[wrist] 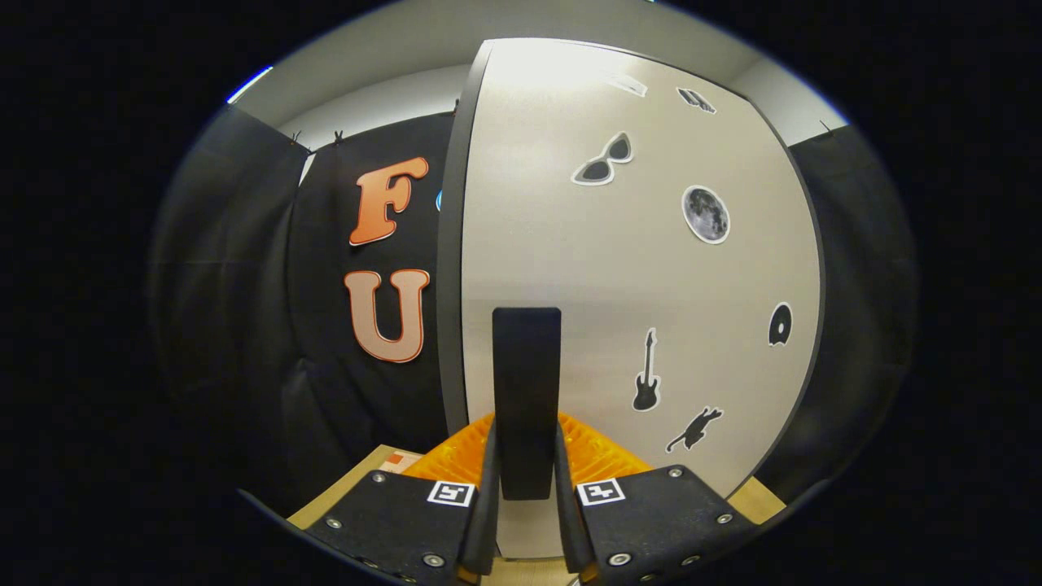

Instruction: Open the shoe cabinet door, grab the shoes and put them into the shoe cabinet, then close the shoe cabinet door.

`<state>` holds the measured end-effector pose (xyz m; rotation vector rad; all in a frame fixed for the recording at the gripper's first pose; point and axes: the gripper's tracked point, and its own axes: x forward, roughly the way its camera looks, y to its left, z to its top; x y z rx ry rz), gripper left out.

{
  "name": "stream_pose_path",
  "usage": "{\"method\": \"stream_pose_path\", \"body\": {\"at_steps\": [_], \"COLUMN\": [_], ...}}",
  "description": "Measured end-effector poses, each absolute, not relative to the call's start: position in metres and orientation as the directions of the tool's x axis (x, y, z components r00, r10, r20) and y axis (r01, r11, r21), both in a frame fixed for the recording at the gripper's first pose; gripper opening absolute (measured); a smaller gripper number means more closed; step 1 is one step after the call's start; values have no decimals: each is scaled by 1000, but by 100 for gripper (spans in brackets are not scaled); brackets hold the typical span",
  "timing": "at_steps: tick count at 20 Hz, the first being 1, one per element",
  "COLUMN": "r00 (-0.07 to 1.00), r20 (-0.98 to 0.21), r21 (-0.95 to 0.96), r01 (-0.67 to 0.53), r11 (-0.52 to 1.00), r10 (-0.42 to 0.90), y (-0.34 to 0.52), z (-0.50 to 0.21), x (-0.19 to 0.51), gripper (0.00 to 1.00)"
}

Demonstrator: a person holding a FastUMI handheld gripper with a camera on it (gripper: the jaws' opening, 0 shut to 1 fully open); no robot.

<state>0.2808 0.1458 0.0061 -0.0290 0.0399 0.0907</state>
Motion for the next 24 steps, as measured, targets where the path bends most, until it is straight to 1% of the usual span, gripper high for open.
{"method": "stream_pose_path", "body": {"at_steps": [7, 15, 20, 24], "r00": [996, 994, 993, 995], "r20": [-19, -39, -44, -47], "r21": [-6, 2, 9, -18], "r01": [-89, -104, -111, -90], "r11": [996, 995, 994, 996], "r10": [89, 104, 111, 89], "y": [133, 119, 95, 73], "z": [11, 17, 16, 18], "x": [245, 219, 193, 173], "gripper": [30, 30, 30, 30]}}
